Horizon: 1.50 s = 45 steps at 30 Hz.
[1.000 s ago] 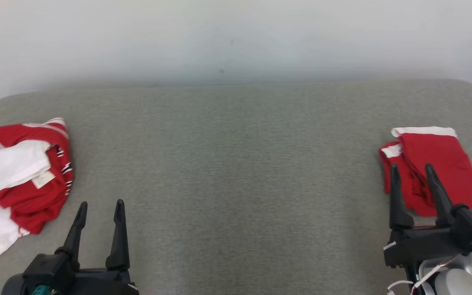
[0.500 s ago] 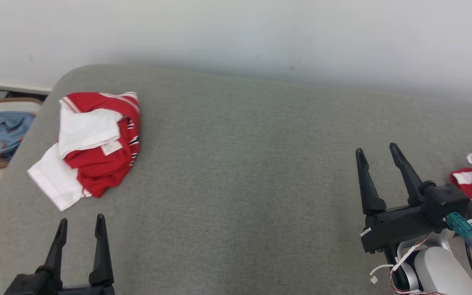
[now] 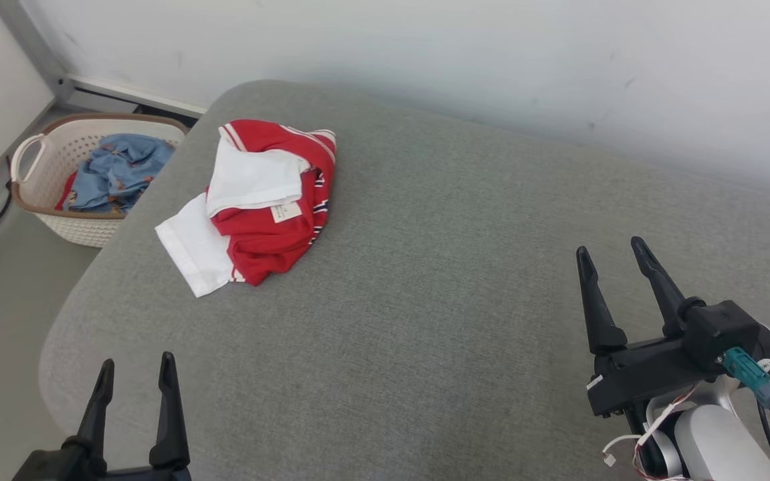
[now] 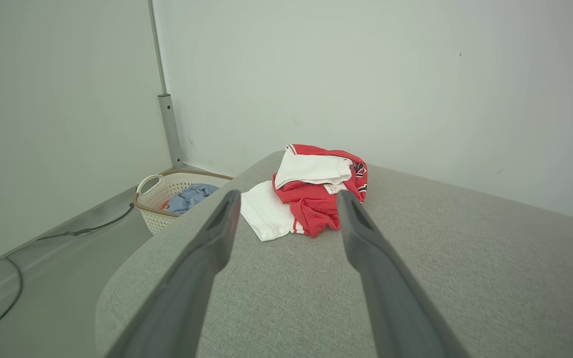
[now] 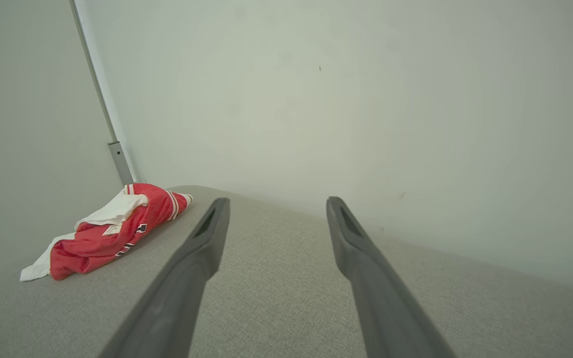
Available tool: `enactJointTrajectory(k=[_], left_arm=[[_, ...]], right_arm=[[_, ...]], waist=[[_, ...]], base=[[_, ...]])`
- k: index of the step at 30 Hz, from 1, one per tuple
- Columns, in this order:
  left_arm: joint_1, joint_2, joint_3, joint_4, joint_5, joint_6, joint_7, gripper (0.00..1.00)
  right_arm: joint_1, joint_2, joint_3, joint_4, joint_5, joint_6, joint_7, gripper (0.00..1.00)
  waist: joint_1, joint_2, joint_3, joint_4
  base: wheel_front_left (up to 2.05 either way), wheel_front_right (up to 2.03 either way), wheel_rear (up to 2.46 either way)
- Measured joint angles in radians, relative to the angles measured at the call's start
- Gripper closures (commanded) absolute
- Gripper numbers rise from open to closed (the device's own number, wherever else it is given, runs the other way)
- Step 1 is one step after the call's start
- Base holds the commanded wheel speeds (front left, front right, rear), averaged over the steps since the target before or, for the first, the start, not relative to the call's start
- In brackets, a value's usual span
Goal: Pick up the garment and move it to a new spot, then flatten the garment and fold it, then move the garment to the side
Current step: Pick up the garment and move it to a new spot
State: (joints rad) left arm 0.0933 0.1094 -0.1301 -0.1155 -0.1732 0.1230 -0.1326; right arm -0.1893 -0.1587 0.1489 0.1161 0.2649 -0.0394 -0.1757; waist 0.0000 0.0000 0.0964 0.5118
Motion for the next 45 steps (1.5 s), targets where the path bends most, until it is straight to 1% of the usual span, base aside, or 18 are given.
enactJointTrajectory(k=[6,7,10,15,19,24,29,33,38,40,45], left_arm=[[-0.006,-0.015,0.001,-0.002,-0.049,-0.001,0.027,0.00],[-0.016,-0.016,-0.004,0.001,-0.057,-0.011,0.039,0.00],[-0.083,-0.016,-0.019,0.021,-0.084,-0.033,0.081,0.00],[-0.251,-0.035,-0.043,0.091,-0.123,-0.053,0.176,0.00],[-0.382,-0.057,-0.065,0.181,-0.176,-0.054,0.272,0.00],[-0.510,-0.068,-0.087,0.311,-0.212,-0.054,0.386,0.00],[-0.631,-0.077,-0.098,0.402,-0.242,-0.053,0.467,0.00],[-0.684,-0.081,-0.106,0.445,-0.243,-0.053,0.501,0.00],[-0.736,-0.085,-0.121,0.504,-0.275,-0.051,0.547,0.00],[-0.751,-0.087,-0.125,0.536,-0.282,-0.051,0.557,0.00],[-0.785,-0.093,-0.131,0.611,-0.298,-0.043,0.582,0.00]], right_arm=[[0.003,-0.007,0.006,-0.057,-0.021,0.000,0.011,0.00],[0.003,-0.012,0.006,-0.067,-0.027,0.000,0.018,0.00],[0.001,-0.034,0.012,-0.103,-0.042,0.000,0.036,0.00],[-0.005,-0.070,0.018,-0.188,-0.063,0.004,0.072,0.00],[-0.004,-0.109,0.011,-0.264,-0.086,0.004,0.103,0.00],[0.006,-0.160,-0.022,-0.363,-0.109,0.004,0.145,0.00],[0.033,-0.182,-0.055,-0.460,-0.119,-0.012,0.178,0.00],[0.063,-0.192,-0.079,-0.509,-0.124,-0.023,0.198,0.00],[0.102,-0.199,-0.109,-0.568,-0.125,-0.033,0.222,0.00],[0.104,-0.201,-0.120,-0.577,-0.126,-0.040,0.230,0.00],[0.120,-0.204,-0.135,-0.592,-0.127,-0.042,0.240,0.00]], waist=[[-0.0001,0.0000,0.015,0.025],[-0.0001,0.0000,0.021,0.026],[-0.0001,0.0000,0.041,0.028],[0.0000,0.0001,0.085,0.027],[0.0000,0.0001,0.128,0.025],[0.0001,0.0001,0.186,0.019],[0.0001,0.0002,0.244,0.014],[0.0001,0.0001,0.276,0.013],[0.0002,0.0002,0.330,0.015],[0.0002,0.0002,0.350,0.018],[0.0003,0.0002,0.378,0.034]], base=[[0.00,0.00,0.00],[0.00,0.00,0.00],[0.00,0.00,0.00],[0.00,0.00,0.00],[0.00,0.00,0.00],[0.00,0.00,0.00],[0.00,0.00,0.00],[0.00,0.00,0.00],[0.00,0.00,0.00],[0.00,0.00,0.00],[0.00,0.00,0.00]])
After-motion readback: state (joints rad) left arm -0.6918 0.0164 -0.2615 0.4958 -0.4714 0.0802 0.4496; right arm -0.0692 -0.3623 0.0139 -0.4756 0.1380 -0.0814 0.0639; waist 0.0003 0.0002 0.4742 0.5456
